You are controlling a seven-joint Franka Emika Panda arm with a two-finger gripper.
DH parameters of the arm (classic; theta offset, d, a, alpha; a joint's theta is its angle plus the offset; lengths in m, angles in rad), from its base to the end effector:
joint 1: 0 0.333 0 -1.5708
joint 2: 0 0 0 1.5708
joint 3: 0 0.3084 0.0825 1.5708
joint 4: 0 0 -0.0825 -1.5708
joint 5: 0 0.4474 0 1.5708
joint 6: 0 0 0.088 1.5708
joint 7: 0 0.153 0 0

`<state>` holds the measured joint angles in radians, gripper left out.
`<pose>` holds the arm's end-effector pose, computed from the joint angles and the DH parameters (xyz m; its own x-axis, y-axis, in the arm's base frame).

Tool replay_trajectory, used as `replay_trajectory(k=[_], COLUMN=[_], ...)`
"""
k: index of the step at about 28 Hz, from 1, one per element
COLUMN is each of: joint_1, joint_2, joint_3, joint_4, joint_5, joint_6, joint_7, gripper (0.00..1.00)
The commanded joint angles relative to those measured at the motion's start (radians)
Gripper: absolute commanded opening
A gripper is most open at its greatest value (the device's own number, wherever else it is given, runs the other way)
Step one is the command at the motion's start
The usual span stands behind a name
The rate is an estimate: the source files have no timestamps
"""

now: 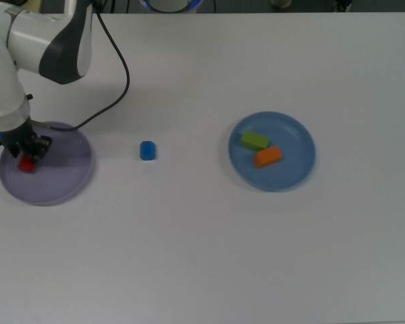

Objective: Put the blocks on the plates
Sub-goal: 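Carry the red block onto the lavender plate and release, then move the gripper to the blue block and grasp it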

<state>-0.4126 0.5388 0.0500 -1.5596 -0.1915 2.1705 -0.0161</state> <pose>0.7010 -0.2852 0.2564 0.9675 -0.2445 0.0642 -0.2513 -0.9577 0.1403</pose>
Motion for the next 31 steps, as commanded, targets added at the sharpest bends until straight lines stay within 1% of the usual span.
replay_trajectory(k=[1, 5, 10, 14, 16, 17, 20, 22, 26, 27, 31], joint_1=[0.003, 0.005, 0.031, 0.069, 0.087, 0.107, 0.130, 0.165, 0.213, 0.234, 0.271], joint_2=[-0.023, -0.039, -0.071, -0.092, -0.097, -0.102, -0.112, -0.114, -0.109, -0.109, -0.102], joint_3=[0.008, 0.017, 0.037, 0.047, 0.048, 0.054, 0.056, 0.056, 0.056, 0.056, 0.056], joint_4=[-0.013, -0.007, -0.013, -0.014, -0.016, -0.022, -0.051, -0.068, -0.079, -0.092, -0.114], joint_5=[0.009, 0.012, 0.035, 0.040, 0.050, 0.075, 0.098, 0.101, 0.101, 0.101, 0.100], joint_6=[-0.043, -0.092, -0.167, -0.225, -0.259, -0.291, -0.296, -0.296, -0.291, -0.290, -0.288], joint_7=[0.007, 0.007, 0.001, -0.001, -0.004, -0.008, -0.010, -0.010, 0.008, 0.008, 0.010], gripper=[1.00, 1.00, 1.00, 1.00, 1.00, 1.00, 1.00, 1.00, 1.00, 1.00, 1.00])
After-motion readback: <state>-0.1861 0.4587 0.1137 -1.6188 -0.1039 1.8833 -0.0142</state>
